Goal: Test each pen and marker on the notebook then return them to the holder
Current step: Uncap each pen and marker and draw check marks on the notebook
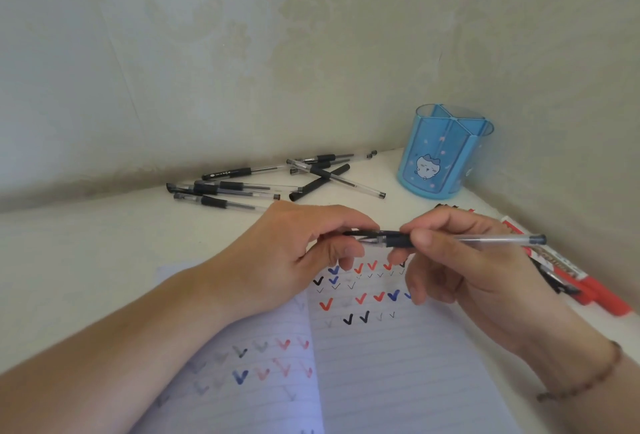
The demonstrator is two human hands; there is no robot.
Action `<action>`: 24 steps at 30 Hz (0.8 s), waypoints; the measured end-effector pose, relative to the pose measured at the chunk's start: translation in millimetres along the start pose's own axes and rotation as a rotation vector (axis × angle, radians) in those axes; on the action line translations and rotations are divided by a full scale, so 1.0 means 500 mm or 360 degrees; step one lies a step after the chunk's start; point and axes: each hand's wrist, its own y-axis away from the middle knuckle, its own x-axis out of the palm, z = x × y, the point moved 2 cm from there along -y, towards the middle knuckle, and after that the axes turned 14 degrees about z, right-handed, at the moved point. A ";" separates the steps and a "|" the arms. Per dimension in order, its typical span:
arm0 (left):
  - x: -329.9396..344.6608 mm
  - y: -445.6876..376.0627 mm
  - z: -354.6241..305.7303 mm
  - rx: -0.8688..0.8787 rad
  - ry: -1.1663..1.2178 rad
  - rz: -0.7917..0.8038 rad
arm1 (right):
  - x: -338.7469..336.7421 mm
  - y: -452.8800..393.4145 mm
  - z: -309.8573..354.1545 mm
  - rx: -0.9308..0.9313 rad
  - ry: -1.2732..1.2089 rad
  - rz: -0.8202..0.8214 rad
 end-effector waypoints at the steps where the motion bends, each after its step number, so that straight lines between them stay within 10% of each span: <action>1: -0.001 0.001 0.001 -0.0026 0.0058 0.0012 | 0.003 -0.001 -0.002 -0.0009 0.0004 -0.0008; 17: 0.010 0.000 -0.005 -0.0167 0.0126 0.0177 | 0.036 -0.006 0.002 -0.0181 0.0302 -0.0105; 20: 0.004 0.005 0.012 -0.0255 -0.0331 0.0306 | 0.008 0.010 0.030 -0.0292 0.0914 -0.0221; 24: -0.038 0.010 0.050 -0.0412 -0.0836 0.0036 | -0.092 0.037 0.074 0.0319 0.1770 -0.0656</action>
